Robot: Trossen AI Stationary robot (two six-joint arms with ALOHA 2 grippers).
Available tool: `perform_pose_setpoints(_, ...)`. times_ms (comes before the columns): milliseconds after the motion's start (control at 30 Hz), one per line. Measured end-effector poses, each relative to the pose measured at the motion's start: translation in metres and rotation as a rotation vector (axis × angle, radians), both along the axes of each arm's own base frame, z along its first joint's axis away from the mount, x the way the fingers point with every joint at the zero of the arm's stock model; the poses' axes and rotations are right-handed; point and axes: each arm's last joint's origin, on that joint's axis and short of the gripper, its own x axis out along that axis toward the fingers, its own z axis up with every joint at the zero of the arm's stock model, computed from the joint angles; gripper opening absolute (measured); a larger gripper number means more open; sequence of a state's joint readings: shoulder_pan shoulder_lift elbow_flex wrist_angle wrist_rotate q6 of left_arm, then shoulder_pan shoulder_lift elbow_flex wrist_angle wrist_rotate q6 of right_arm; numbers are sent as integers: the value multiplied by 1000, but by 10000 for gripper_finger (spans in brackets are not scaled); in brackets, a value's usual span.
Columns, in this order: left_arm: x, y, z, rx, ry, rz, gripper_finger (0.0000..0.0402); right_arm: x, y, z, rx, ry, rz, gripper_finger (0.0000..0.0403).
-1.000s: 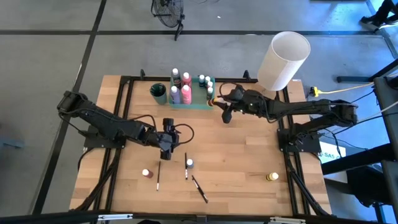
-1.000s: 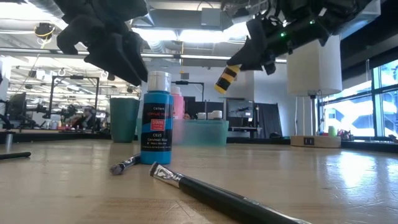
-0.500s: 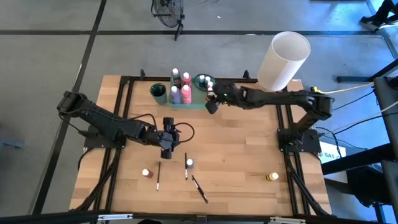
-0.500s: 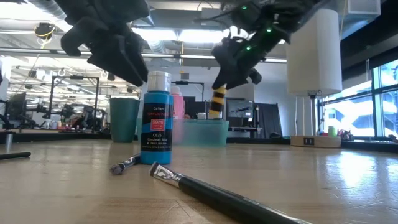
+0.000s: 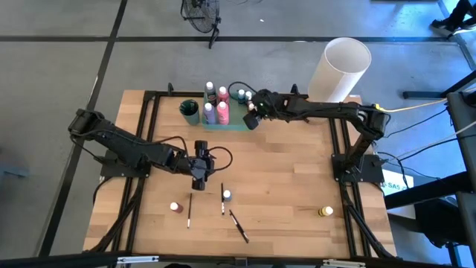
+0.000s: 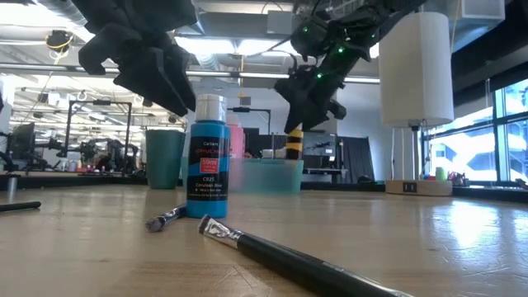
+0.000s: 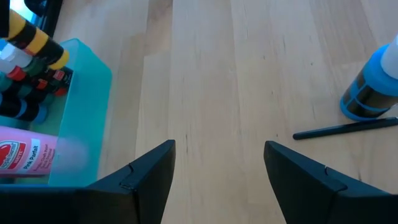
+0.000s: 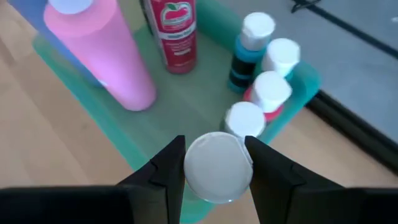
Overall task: Pick & Place Paint Supplies
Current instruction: Put the top small yellow paint bottle into the green bin
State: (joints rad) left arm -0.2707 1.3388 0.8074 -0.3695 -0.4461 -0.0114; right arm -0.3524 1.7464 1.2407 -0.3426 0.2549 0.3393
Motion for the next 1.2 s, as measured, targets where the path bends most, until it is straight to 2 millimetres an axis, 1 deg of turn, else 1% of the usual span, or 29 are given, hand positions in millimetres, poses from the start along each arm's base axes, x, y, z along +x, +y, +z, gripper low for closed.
perform_pose_setpoints(200, 1, 0, 1, 2, -7, -4, 242, 1, -9, -10, 28, 9, -11, 138)
perform_pose_setpoints(467, 1, 0, 1, 7, -7, -10, 242, -1, -19, -17, 36, 19, -35, 138)
perform_pose_setpoints(700, 1, 0, 1, 9, -6, -12, 242, 2, -20, -15, 46, -16, -12, 138)
perform_pose_setpoints(1200, 1, 0, 1, 9, -6, -11, 242, 1, -20, -15, 32, -6, -26, 138)
